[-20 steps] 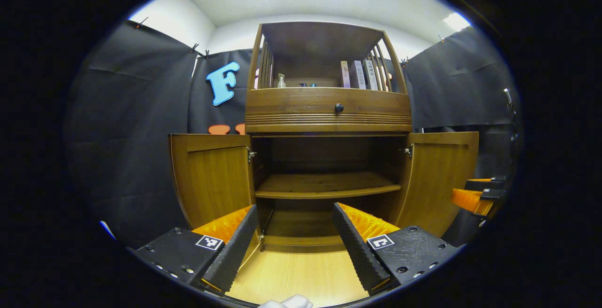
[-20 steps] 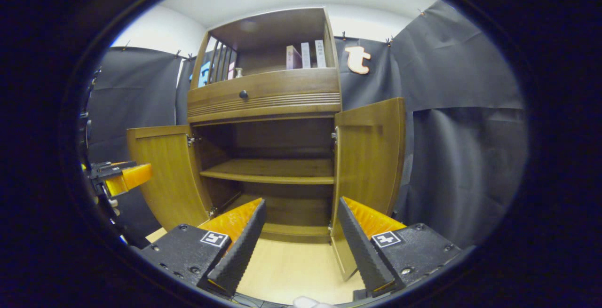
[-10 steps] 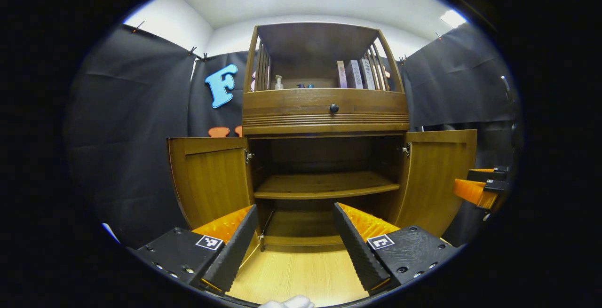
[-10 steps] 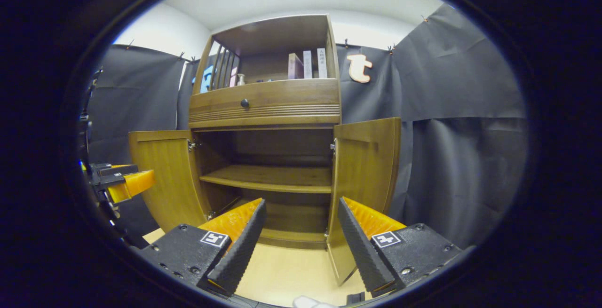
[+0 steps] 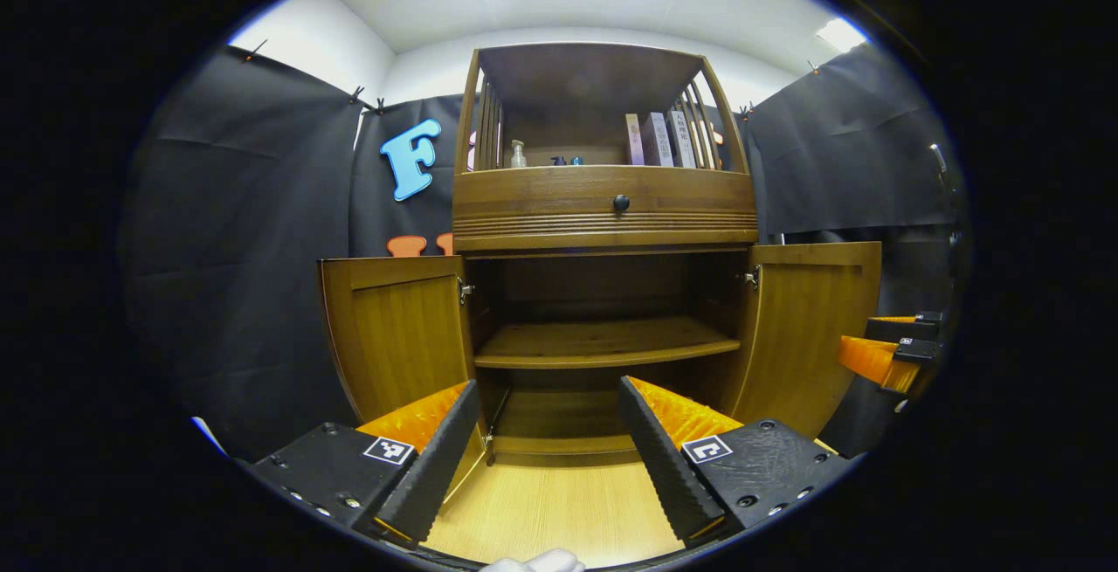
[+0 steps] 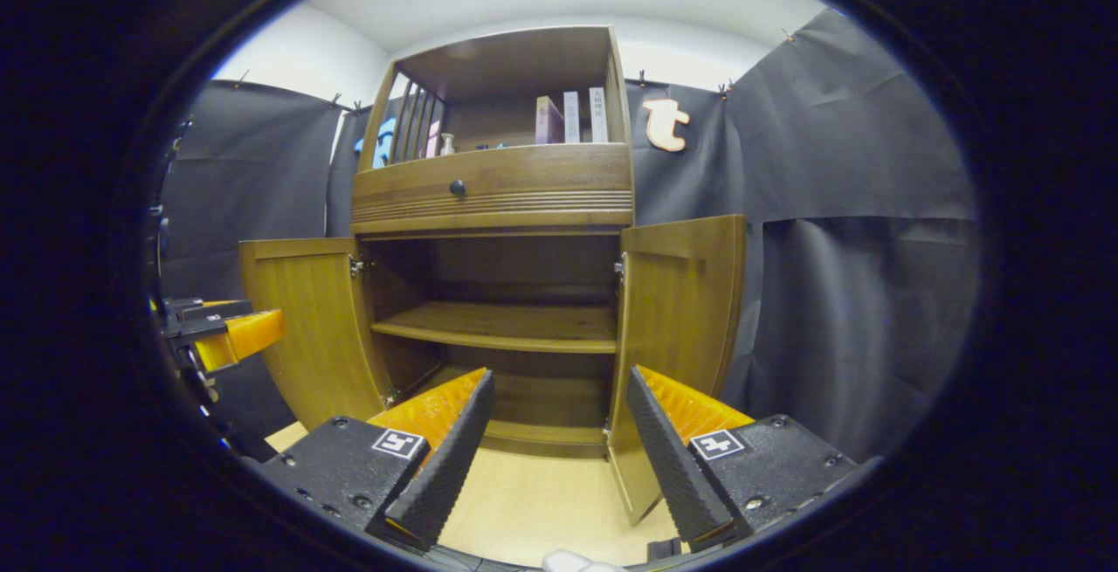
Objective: Open the right door of the double-door shoe cabinet with the right hand, and open the left door with the left hand.
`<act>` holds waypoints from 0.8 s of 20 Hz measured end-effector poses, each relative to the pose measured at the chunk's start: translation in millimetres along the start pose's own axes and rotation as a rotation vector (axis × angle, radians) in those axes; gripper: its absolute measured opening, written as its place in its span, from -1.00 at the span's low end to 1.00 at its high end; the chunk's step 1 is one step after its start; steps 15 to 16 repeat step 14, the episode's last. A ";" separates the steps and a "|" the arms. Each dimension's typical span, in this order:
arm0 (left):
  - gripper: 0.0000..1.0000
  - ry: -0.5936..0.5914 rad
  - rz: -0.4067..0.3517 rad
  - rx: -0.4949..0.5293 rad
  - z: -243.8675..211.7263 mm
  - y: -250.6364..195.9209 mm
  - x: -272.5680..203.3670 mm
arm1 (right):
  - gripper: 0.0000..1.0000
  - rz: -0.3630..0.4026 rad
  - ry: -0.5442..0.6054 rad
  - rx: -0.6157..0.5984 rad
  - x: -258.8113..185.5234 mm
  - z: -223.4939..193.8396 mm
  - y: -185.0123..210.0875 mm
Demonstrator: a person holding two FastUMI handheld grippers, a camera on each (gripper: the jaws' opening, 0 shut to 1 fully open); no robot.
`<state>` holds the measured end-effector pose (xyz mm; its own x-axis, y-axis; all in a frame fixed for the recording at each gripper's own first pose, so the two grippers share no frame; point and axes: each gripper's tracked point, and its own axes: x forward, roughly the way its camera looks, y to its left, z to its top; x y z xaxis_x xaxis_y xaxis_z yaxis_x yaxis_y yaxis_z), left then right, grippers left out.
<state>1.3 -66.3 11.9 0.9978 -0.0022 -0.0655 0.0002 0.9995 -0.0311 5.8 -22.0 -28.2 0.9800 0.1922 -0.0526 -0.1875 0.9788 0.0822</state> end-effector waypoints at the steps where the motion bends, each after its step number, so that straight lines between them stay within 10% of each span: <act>1: 0.91 0.001 -0.002 0.006 -0.9 0.3 -0.3 | 0.92 -0.006 0.000 -0.001 -0.5 0.5 -0.3; 16: 0.91 -0.006 -0.040 0.022 5.0 5.9 2.9 | 0.96 -0.046 -0.005 0.030 -2.0 0.5 9.7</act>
